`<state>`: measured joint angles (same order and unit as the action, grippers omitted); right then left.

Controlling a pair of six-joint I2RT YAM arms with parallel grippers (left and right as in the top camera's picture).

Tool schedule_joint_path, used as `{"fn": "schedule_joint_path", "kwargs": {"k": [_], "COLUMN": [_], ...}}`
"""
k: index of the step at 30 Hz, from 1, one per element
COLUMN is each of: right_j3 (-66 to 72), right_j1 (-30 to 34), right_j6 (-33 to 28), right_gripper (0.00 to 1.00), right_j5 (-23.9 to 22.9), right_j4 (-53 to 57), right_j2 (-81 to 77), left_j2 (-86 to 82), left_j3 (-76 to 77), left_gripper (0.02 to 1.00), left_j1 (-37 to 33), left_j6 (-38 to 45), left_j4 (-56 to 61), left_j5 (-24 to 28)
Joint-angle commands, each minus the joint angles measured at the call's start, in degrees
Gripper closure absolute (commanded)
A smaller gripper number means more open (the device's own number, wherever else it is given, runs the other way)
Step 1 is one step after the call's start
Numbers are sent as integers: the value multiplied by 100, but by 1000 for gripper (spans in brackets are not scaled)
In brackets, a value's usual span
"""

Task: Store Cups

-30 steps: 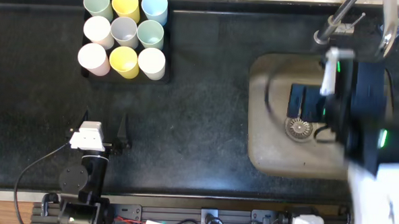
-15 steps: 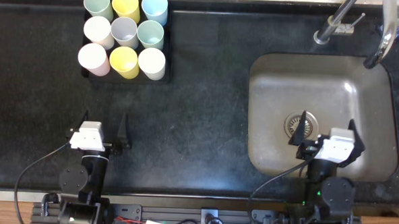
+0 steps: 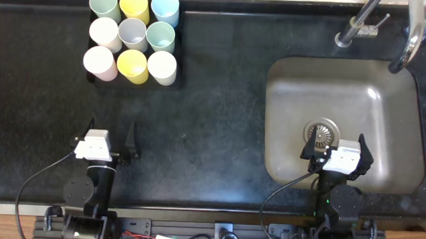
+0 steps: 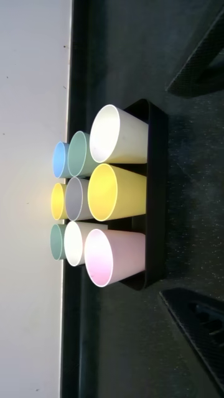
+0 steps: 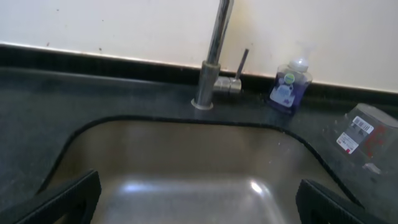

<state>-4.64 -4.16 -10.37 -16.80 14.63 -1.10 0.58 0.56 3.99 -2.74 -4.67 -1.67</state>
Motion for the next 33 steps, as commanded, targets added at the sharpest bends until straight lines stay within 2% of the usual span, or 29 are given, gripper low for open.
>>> {"fn": "schedule_joint_path", "kwargs": {"k": [1,11,13,14,17,22,24,26,33], "right_j3": [9,11,11,11,13,160,295,433,437], "right_j1": [2,0,9,7,7,9,7,7,9], "right_j6": [-13,-11,-35,-33,179,417,417,415,415], "right_gripper": [5,3,5,5,3,3,3,5,3], "right_j5": [-44,-44,-365,-352,168,1718,2072,2149,2144], "right_j4": [-39,-39,-55,-59,-57,-411,-767,-1062,-1062], "right_j2": [96,96,96,96,96,96,96,96,94], "left_j2": [-42,-42,-42,-42,-42,-42,-42,-42,-42], "left_j3": [-11,-11,-11,-11,-11,-11,-11,-11,-11], "left_gripper": [20,20,20,20,20,20,20,20,20], "left_j1": [-22,-22,-22,-22,-22,-22,-22,-22,-22], "left_j6": [107,105,105,107,105,105,107,105,107], "left_j4": [-4,-4,-4,-4,-4,-4,-4,-4,-4], "left_j5": [57,57,55,57,57,55,57,57,55]}}
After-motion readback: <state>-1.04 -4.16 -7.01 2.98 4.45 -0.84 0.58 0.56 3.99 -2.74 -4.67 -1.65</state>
